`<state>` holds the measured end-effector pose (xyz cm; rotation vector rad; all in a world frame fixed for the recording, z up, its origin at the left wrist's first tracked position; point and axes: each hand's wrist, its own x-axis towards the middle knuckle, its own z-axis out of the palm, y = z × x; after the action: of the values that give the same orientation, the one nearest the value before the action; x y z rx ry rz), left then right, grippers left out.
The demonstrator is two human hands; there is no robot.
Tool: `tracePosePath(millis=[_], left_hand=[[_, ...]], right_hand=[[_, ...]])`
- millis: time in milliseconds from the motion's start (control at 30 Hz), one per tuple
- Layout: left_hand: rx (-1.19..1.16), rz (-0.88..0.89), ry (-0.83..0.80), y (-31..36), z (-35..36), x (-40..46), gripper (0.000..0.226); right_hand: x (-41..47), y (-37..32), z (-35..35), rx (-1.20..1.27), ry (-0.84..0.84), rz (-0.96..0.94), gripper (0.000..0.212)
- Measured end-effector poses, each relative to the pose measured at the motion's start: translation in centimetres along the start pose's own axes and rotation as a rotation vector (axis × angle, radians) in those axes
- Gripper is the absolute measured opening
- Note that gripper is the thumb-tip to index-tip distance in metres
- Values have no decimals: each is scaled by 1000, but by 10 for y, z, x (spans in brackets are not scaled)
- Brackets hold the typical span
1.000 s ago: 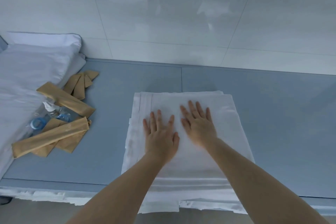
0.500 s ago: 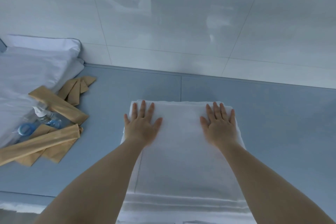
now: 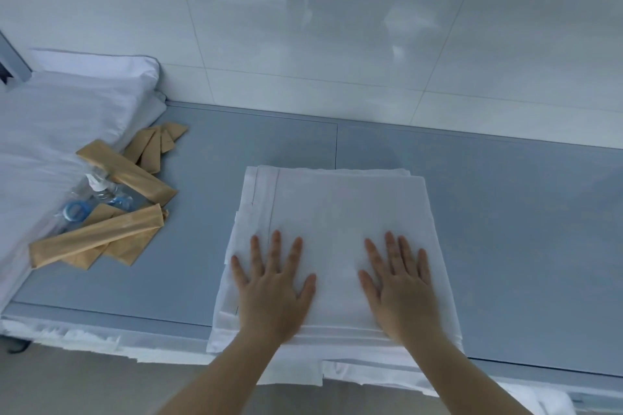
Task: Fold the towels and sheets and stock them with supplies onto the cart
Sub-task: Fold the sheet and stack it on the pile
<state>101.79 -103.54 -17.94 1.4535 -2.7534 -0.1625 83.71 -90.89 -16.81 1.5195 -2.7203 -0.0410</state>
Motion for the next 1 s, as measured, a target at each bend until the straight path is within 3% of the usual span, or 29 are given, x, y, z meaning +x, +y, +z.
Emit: tracePosePath(millis=[133,267,367,533,1000], left_hand=[[-109,-166,-74,-24,-3,-3,78],[-267,-229,-148,-35,-14,17,84],[-378,-274,-147,-37,-22,38,85],[-462,-295,-111,-41,-20,45,85],[-629,-229,-243,-62,-37,10,87]], right_hand=[[3,26,-2,61,-56,256,61],[28,51,-13,493,-111,413,77],[41,68,-18,717,-146,419,89],[42,72,-11,724,-184,458,92],[5,74,-18,631,-350,411,91]])
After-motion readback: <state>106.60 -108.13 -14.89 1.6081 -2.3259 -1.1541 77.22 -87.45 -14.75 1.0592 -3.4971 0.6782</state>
